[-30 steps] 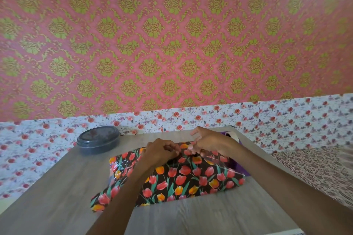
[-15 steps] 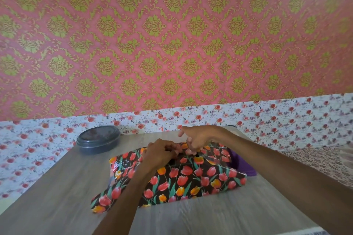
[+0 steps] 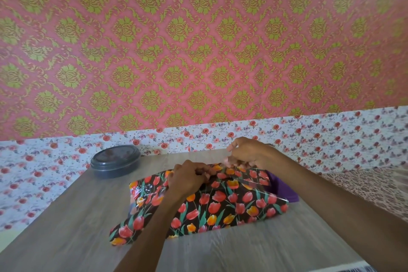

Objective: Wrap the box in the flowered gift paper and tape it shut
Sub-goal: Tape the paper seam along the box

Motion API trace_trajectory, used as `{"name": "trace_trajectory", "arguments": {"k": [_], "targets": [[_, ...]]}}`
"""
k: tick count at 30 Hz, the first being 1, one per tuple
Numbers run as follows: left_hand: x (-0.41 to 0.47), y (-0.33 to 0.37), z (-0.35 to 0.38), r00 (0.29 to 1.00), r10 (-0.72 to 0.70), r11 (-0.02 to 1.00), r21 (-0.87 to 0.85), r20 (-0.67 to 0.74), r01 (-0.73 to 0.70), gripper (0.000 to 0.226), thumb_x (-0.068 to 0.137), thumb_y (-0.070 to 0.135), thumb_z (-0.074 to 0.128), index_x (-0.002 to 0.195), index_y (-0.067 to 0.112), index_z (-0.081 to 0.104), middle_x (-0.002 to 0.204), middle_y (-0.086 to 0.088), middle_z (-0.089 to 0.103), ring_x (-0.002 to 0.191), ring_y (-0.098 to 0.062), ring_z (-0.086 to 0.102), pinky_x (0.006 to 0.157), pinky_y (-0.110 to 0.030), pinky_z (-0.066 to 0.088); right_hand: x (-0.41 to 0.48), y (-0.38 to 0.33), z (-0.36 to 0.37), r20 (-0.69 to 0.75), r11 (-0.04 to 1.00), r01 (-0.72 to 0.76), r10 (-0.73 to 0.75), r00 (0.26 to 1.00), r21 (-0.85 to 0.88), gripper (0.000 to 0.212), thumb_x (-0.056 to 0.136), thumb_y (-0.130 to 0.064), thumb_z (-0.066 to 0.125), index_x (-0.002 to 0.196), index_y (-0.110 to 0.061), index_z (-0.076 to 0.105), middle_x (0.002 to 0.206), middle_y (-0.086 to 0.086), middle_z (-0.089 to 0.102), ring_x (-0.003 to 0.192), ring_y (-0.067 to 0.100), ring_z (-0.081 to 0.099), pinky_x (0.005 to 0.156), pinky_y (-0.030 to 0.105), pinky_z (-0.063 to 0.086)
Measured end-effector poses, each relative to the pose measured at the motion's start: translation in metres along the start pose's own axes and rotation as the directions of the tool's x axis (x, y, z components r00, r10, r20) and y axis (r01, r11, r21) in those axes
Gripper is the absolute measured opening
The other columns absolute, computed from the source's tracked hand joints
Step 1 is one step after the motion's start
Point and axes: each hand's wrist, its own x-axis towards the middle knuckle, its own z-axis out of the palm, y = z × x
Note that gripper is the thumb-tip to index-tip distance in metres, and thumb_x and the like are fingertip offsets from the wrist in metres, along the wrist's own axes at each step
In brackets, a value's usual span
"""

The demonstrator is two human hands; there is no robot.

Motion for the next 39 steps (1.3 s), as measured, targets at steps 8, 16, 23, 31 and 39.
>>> {"name": "trace_trajectory", "arguments": {"k": [8, 16, 23, 31, 39], "targets": [[0.000, 0.000, 0.002, 1.000, 0.016, 1.000, -0.006, -0.015, -0.016, 0.029, 0.088, 0.031, 0.067, 0.082, 0.060, 0.068, 0.074, 0.037, 0.062, 0.098, -0.008, 0.065, 0.096, -0.046, 0.048, 0.000, 0.022, 0.031, -0.151, 0.984, -0.119, 0.138, 0.979, 0.129, 0.012, 0.078, -0.001, 0.078, 0.082, 0.005, 0.069, 0.068, 0.014, 0.070, 0.054, 0.017, 0.058, 0.052, 0.023, 0.047], [0.002, -0.004, 0.005, 1.000, 0.013, 1.000, -0.018, -0.016, -0.013, 0.038, 0.085, 0.034, 0.065, 0.071, 0.069, 0.061, 0.072, 0.041, 0.060, 0.107, -0.019, 0.062, 0.098, -0.048, 0.047, 0.006, 0.010, 0.028, -0.061, 0.976, -0.189, 0.184, 0.981, -0.106, 0.015, 0.084, -0.010, 0.075, 0.075, -0.003, 0.066, 0.049, 0.001, 0.061, 0.038, 0.005, 0.052, 0.042, 0.013, 0.044], [0.004, -0.006, 0.007, 1.000, -0.007, 0.999, -0.033, -0.005, 0.006, 0.032, 0.082, 0.038, 0.065, 0.074, 0.069, 0.062, 0.082, 0.038, 0.063, 0.112, -0.022, 0.060, 0.099, -0.051, 0.046, 0.005, 0.015, 0.023, -0.014, 0.911, -0.261, 0.271, 0.962, -0.318, 0.046, 0.086, -0.049, 0.069, 0.056, -0.016, 0.057, 0.046, -0.008, 0.046, 0.039, 0.005, 0.034, 0.045, 0.014, 0.029], [0.003, -0.001, 0.006, 1.000, 0.006, 1.000, 0.013, -0.027, -0.006, 0.043, 0.085, 0.034, 0.068, 0.072, 0.074, 0.057, 0.074, 0.043, 0.055, 0.105, -0.019, 0.063, 0.093, -0.049, 0.049, -0.008, 0.021, 0.005, 0.088, 0.922, -0.212, 0.252, 0.964, -0.323, 0.041, 0.081, -0.050, 0.073, 0.067, -0.016, 0.055, 0.061, -0.005, 0.048, 0.049, 0.006, 0.035, 0.049, 0.017, 0.029], [0.003, 0.009, 0.000, 1.000, -0.012, 0.998, 0.061, 0.013, 0.012, 0.038, 0.086, 0.029, 0.069, 0.078, 0.066, 0.064, 0.086, 0.025, 0.067, 0.111, -0.023, 0.060, 0.096, -0.054, 0.047, 0.008, 0.038, 0.026, -0.178, 0.971, -0.062, 0.020, 0.984, -0.232, 0.052, 0.061, -0.043, 0.091, 0.088, -0.008, 0.064, 0.075, 0.000, 0.064, 0.067, 0.015, 0.061, 0.059, 0.026, 0.050]]}}
